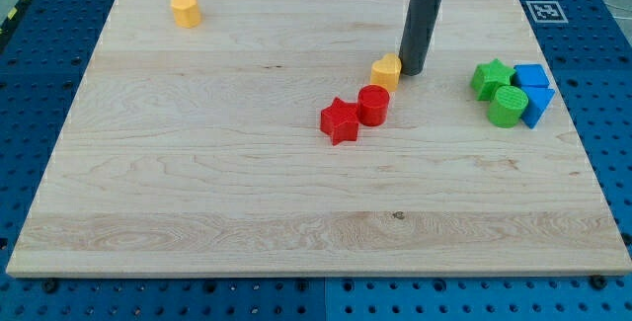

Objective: Push the yellow heart into the red blocks

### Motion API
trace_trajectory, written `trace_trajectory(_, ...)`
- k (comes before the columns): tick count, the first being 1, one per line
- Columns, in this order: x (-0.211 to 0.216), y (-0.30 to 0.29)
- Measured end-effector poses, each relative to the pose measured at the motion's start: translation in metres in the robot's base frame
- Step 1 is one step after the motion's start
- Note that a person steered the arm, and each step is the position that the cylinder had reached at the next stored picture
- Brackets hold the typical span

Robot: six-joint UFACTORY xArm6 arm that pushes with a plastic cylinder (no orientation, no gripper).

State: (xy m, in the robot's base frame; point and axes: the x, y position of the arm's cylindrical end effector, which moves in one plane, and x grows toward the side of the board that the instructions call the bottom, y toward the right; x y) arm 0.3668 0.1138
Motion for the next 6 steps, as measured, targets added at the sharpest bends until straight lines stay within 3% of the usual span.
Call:
trace_trajectory(2,0.000,-0.038)
trace_trajectory(6,-0.011,-0.042)
